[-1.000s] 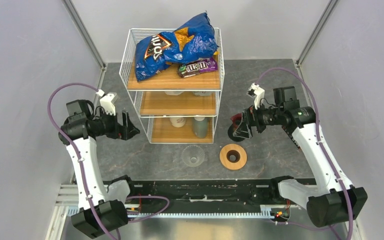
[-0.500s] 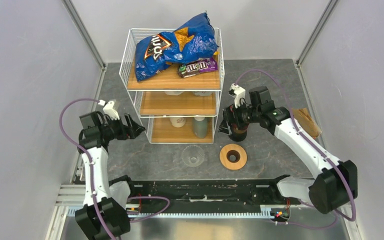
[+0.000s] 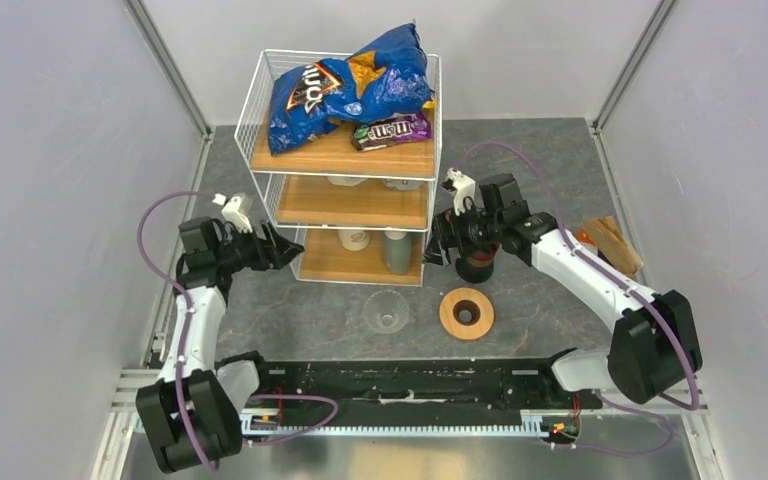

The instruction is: Place the coffee filter in the dripper

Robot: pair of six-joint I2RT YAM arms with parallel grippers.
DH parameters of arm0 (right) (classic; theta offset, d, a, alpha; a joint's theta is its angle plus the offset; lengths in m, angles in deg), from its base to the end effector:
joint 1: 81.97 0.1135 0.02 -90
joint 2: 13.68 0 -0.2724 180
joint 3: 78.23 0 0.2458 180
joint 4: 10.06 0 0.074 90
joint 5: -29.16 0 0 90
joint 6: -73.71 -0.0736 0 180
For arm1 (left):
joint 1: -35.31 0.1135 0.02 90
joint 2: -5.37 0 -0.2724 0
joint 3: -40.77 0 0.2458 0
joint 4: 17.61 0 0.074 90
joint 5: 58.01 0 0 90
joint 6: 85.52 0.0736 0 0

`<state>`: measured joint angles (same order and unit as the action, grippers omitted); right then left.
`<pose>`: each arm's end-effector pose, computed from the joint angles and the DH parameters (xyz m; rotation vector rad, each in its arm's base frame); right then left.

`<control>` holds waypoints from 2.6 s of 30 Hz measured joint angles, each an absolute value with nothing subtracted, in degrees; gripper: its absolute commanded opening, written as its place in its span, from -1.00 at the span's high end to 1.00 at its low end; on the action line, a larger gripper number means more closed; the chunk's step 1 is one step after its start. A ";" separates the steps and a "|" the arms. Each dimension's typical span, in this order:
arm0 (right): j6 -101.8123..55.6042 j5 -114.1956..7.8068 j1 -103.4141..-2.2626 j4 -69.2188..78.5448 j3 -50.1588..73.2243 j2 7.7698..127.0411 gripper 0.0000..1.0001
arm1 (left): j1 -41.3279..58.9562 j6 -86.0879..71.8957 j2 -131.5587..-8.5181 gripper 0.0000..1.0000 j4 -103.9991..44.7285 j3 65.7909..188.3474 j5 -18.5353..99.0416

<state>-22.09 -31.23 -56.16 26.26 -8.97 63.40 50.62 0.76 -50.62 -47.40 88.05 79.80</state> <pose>0.2557 0.1641 0.2495 -0.6714 2.2836 0.8741 0.2142 0.0021 0.2252 0.0935 2.0969 -0.8052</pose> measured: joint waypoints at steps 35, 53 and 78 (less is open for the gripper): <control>-28.91 -46.77 -57.23 9.59 7.08 86.81 -0.98 | 45.16 -7.22 -83.29 -0.47 -19.27 100.42 71.91; -26.49 -47.12 -61.19 3.73 23.47 102.35 -0.98 | 44.35 -7.59 -102.27 -0.65 -17.76 121.92 70.10; 11.52 -32.41 -78.98 50.52 1.17 53.28 -0.98 | 53.58 0.52 -67.80 -0.76 -36.14 102.06 72.98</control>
